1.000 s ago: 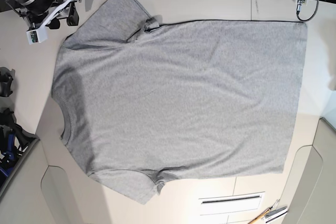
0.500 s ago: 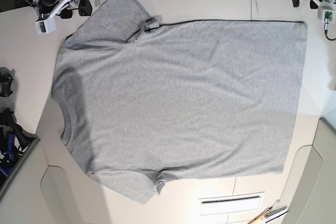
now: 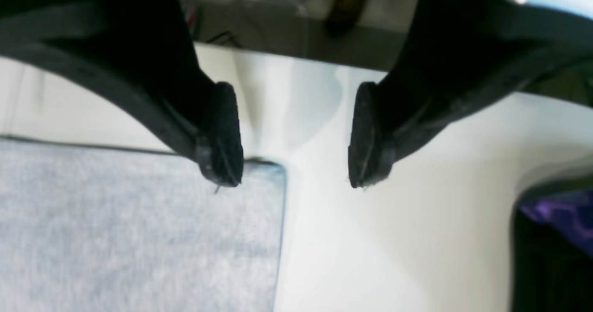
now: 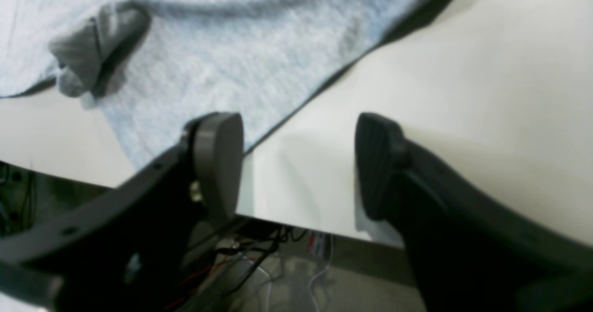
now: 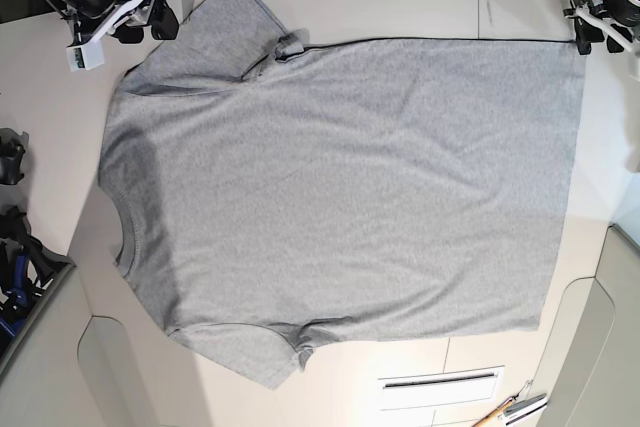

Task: Fold the T-shirt properly
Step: 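Lower both grippers and pinch the shirt's side edge at sleeve and hem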

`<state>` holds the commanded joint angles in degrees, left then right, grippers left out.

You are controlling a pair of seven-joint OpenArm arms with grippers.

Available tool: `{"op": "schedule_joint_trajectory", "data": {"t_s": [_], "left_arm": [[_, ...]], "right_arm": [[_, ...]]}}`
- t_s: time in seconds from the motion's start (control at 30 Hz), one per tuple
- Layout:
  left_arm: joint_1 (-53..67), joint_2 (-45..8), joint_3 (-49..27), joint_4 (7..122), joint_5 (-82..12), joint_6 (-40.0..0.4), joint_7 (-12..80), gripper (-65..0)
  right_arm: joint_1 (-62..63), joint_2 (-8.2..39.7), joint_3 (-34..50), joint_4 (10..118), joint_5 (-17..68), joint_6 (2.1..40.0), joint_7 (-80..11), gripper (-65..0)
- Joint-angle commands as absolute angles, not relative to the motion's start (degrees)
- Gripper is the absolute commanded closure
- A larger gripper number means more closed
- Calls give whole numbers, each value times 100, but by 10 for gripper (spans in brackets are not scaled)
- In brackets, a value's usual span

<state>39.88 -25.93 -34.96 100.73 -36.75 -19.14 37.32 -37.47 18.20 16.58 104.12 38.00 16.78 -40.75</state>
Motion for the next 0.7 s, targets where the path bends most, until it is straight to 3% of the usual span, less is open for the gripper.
{"op": "schedule_joint_trajectory", "data": {"t_s": [0.27, 0.57, 0.7], "left_arm": [[3603, -2591, -3494, 9268, -4134, -2222, 3752, -400], [3605, -2585, -3494, 9218, -4915, -2689, 4106, -400], [3605, -2571, -3483, 9218, -4928, -2886, 4206, -400]], "right_arm": [[-3750, 1806, 1647, 10409, 3968, 1844, -4077, -382], [-3750, 1804, 1647, 10409, 4093, 1848, -4080, -382], [-3747, 1649, 1647, 10409, 4270, 2086, -4077, -382]]}}
